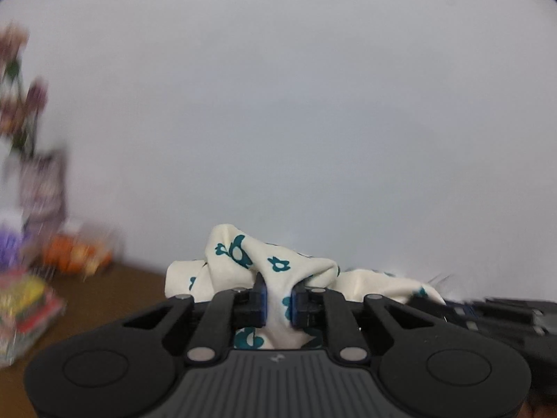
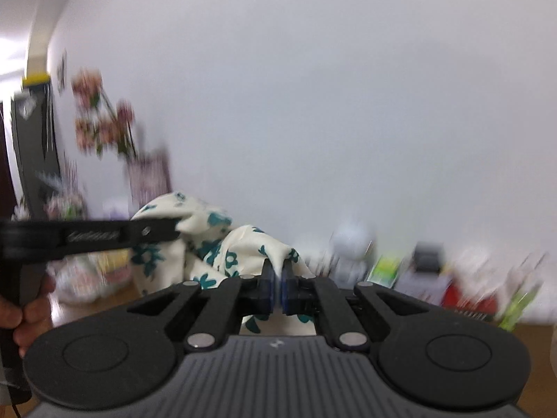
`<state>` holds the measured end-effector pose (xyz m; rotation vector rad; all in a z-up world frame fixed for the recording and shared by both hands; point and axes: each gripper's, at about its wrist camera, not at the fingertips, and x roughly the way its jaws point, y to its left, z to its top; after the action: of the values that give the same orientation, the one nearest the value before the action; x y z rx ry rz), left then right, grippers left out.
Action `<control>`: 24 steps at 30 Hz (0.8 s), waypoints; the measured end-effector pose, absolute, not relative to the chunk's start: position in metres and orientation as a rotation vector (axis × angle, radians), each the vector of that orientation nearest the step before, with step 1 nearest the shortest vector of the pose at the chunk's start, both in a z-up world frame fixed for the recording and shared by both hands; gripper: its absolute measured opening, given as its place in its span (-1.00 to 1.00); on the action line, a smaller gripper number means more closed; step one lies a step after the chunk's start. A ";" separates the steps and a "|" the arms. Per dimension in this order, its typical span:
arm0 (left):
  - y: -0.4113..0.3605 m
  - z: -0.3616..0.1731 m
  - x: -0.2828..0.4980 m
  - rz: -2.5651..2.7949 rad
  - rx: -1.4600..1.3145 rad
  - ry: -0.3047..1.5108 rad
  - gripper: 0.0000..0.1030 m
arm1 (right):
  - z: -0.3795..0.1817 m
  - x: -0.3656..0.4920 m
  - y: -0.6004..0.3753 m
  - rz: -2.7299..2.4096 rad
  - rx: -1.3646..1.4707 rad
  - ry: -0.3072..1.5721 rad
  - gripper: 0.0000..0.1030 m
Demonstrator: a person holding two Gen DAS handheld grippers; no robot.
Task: Fold clothes
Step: 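Lift the cream shirt with the right gripper and pull it free of the pile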
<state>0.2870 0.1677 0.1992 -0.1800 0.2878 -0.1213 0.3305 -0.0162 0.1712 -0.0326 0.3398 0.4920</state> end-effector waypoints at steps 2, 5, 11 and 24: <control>0.149 0.225 0.254 -0.186 -0.155 0.210 -0.79 | 0.206 0.302 -0.042 0.487 -0.037 0.244 -0.97; 0.117 0.236 0.201 -0.286 -0.108 0.163 -0.78 | 0.246 0.250 -0.085 0.498 -0.062 0.141 -0.97; 0.060 0.146 0.130 -0.472 -0.071 0.369 -0.77 | 0.206 0.155 -0.156 0.496 -0.236 0.271 -0.97; 0.062 0.061 0.139 -0.495 -0.145 0.654 0.49 | 0.035 0.078 -0.246 0.419 -0.121 0.686 -0.97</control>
<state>0.1386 0.0625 0.0608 -0.1454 0.6535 -0.4954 0.0778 -0.2460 0.0346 -0.1212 0.6859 0.4185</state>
